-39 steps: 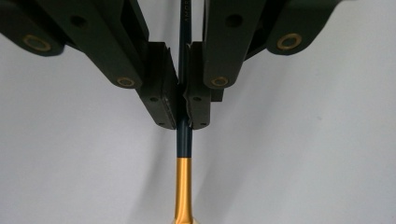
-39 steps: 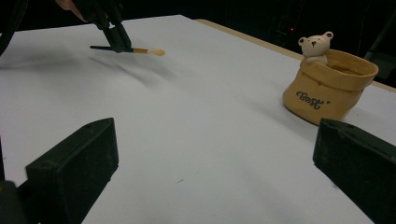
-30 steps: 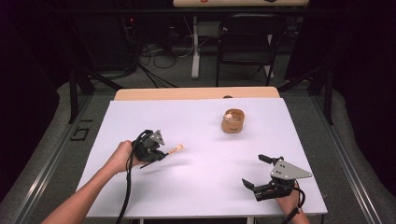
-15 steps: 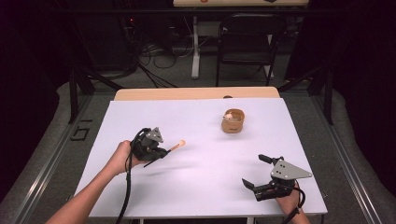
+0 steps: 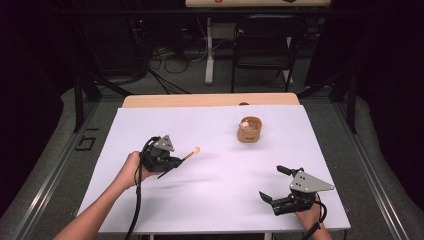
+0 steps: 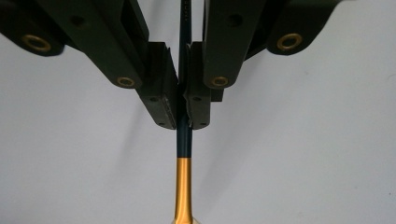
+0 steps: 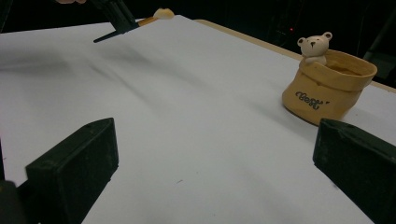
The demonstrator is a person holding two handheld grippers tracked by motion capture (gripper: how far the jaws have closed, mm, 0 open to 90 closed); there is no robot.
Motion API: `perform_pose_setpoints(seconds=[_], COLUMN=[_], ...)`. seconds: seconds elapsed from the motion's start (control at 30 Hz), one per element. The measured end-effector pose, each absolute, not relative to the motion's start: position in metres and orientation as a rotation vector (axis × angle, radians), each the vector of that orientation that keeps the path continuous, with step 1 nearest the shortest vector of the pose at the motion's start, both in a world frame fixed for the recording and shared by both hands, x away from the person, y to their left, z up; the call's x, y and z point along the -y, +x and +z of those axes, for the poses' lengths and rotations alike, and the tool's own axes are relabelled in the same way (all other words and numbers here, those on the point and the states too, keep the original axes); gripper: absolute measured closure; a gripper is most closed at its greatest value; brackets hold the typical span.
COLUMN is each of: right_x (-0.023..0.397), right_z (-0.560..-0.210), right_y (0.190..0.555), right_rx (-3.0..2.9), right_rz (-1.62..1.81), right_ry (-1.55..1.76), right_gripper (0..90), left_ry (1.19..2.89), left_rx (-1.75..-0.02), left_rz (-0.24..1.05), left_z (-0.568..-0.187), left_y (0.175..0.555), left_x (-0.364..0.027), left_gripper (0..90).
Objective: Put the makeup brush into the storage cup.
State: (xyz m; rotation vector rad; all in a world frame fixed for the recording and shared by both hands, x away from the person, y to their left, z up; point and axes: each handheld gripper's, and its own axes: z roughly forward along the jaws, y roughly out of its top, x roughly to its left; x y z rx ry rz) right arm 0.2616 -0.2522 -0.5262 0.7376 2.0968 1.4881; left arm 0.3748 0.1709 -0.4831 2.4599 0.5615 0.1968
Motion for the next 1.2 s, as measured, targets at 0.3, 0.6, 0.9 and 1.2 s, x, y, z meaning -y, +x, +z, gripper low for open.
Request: perform_pose_setpoints(seconds=[0.3, 0.6, 0.9, 1.2], right_x=[0.252, 0.252, 0.251, 0.252], right_z=[-0.526, -0.526, -0.526, -0.526], right_y=[0.262, 0.262, 0.262, 0.262], right_rx=[-2.098, -2.102, -2.100, -2.099], right_rz=[1.485, 1.485, 1.493, 1.495], right_ry=[0.740, 0.743, 0.743, 0.752], right_gripper=[0.0, 0.0, 0.0, 0.0], left_ry=[2.387, 2.324, 2.252, 2.192], left_rx=[-0.572, -0.573, -0.574, -0.590], left_rz=[0.198, 0.191, 0.197, 0.204], left_z=[-0.482, -0.484, -0.487, -0.491], left_y=[0.372, 0.370, 0.365, 0.362], left_x=[-0.170, -0.168, -0.164, -0.161], left_gripper=[83.0, 83.0, 83.0, 83.0])
